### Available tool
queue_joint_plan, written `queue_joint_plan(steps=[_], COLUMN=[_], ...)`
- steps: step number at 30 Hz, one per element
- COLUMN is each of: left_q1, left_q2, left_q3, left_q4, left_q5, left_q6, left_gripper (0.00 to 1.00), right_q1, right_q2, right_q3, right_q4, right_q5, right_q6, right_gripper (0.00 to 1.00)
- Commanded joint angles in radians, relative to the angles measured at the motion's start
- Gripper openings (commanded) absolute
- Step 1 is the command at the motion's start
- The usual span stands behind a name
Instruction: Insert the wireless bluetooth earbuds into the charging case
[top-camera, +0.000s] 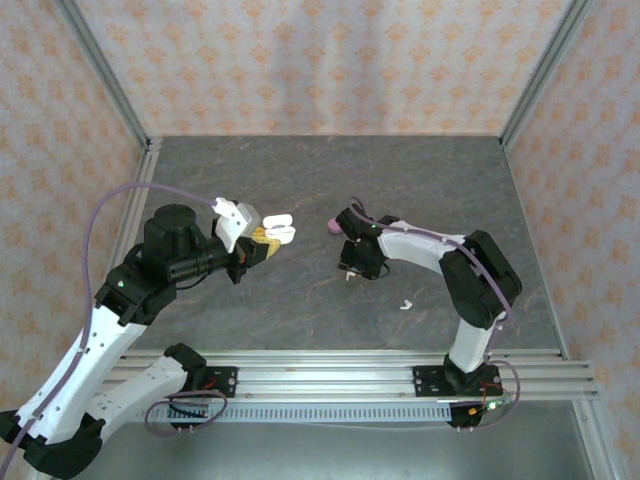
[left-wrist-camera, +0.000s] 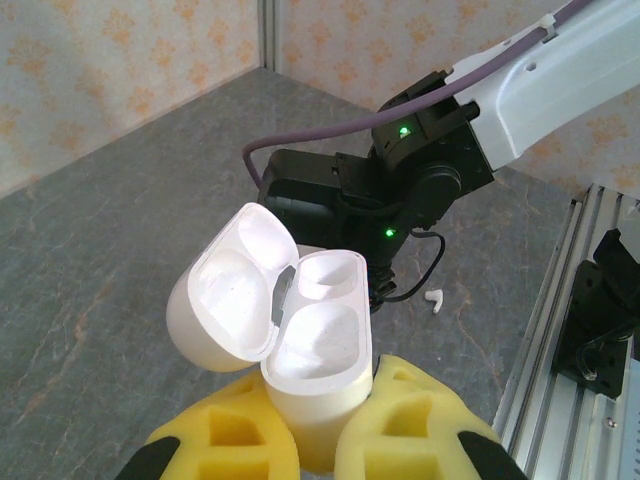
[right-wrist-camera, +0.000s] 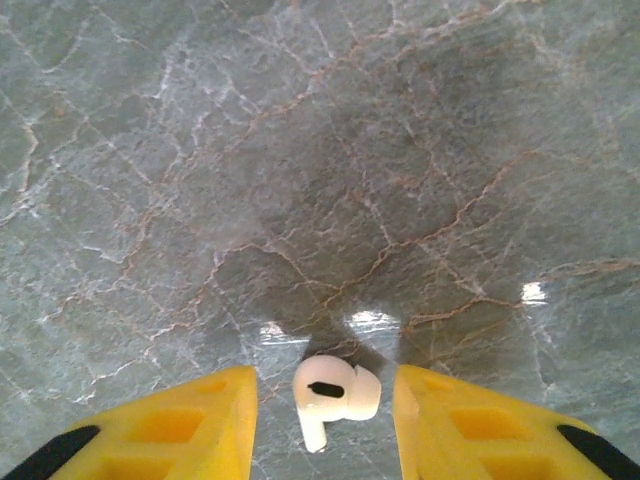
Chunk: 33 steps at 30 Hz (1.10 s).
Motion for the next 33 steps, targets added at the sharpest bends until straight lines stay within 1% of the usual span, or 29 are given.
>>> queue_joint_plan(steps=[1,11,19,22,26,33], left_q1=[0.008,0.009,0.008,0.009,0.008,0.009], left_q2=[-0.003,0.012,0.018,0.022,0.026,0.021], left_q3=[-0.004,0.004,0.006,-0.006,-0.051,-0.129], left_q4=[0.039,0.04,0.041,0.049,0.089,0.192], left_q5=[0.021,0.024,0.024,0.023,0.031,0.051], left_q6=[0.003,-0.001,-0.002,0.005,0.011,0.001], left_gripper=[0.0,0.0,0.0,0.0,0.0,0.0], right_q1=[-0.004,-0.003,-0.004,-0.002,-0.003,-0.004], right_q2=[0.022,0.036,0.035,0.024,-0.008,-0.138], right_q3=[0.02,0.007,0.016,0.024,0.026,-0.017], right_q4=[-0.018,0.005,-0.001,-0.009,-0.01,0.03], right_q5=[0.019,-0.007,-0.015,-0.008,0.012,0.071], right_q6=[-0.019,-0.019,-0.031,-0.041,-0.064,-0.089], right_gripper=[0.4,0.38,0.31,0.27,0.21,0.16])
